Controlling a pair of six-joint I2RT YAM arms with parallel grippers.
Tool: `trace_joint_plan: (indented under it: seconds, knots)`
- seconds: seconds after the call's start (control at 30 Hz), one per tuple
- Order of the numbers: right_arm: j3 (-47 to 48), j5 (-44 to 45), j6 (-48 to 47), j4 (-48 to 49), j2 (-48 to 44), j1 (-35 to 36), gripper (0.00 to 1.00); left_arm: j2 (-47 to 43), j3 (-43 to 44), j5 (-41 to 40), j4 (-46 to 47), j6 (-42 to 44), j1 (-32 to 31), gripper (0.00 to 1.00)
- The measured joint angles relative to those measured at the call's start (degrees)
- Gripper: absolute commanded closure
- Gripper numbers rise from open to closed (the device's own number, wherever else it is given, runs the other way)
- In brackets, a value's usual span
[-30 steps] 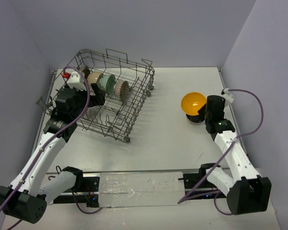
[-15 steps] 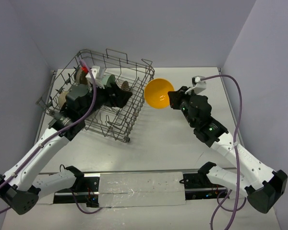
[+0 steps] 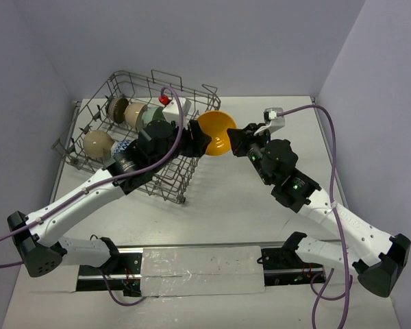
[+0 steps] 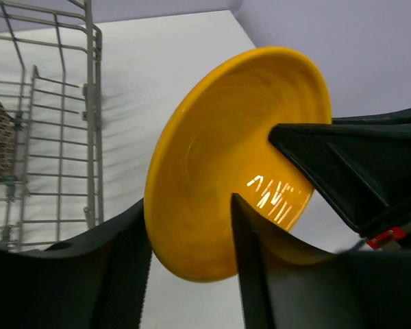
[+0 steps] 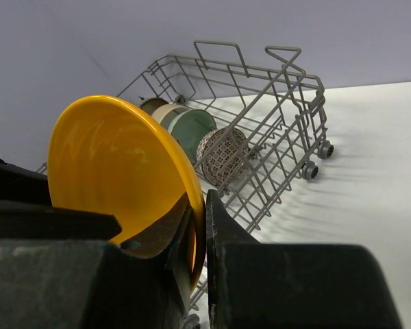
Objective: Load the bowls into the dish rack
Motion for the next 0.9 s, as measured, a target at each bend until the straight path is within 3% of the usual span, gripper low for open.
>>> trace_joint_plan:
  seconds: [0.07,0.27,0.33,0.4,0.43,0.47,0.57,0.67,0.9]
  knots:
    - [0.0,0.4,-0.2,0.1,0.0,0.3,1.00,1.2,1.0,-3.0,-0.3,0.5,-1.0,0.71]
    - [0.0,0.9,0.1,0.8,0.1,0.5,1.00,1.8,1.5,-8.8,-0.2,-0.9,-1.4,0.99]
    - [0.0,0.9,0.3,1.6,0.1,0.5,1.00,1.6,1.6,-9.7,0.3,-1.3,-1.5,1.00]
    - [-0.1,0.7,0.7,2.0,0.1,0.5,0.87,1.3,1.6,-10.6,0.5,-1.4,-1.7,1.00]
    - [-0.1,0.5,1.0,2.3,0.1,0.5,0.76,1.1,1.6,-11.0,0.5,-1.3,-1.8,1.00]
    - [-0.2,0.2,1.3,2.5,0.2,0.5,0.56,0.9,1.6,-11.4,0.5,-1.3,-1.9,1.00]
    - [-0.8,-1.3,1.7,2.9,0.1,0.7,0.28,0.2,1.6,-14.8,-0.2,0.6,-2.3,1.00]
    - [-1.4,-2.7,1.3,3.0,0.0,0.9,0.14,-0.7,1.6,-21.9,-2.8,3.6,-2.1,1.00]
    - [-5.7,-1.8,0.2,1.9,-4.0,0.9,0.02,-7.0,0.2,-39.0,-9.4,14.3,4.3,1.00]
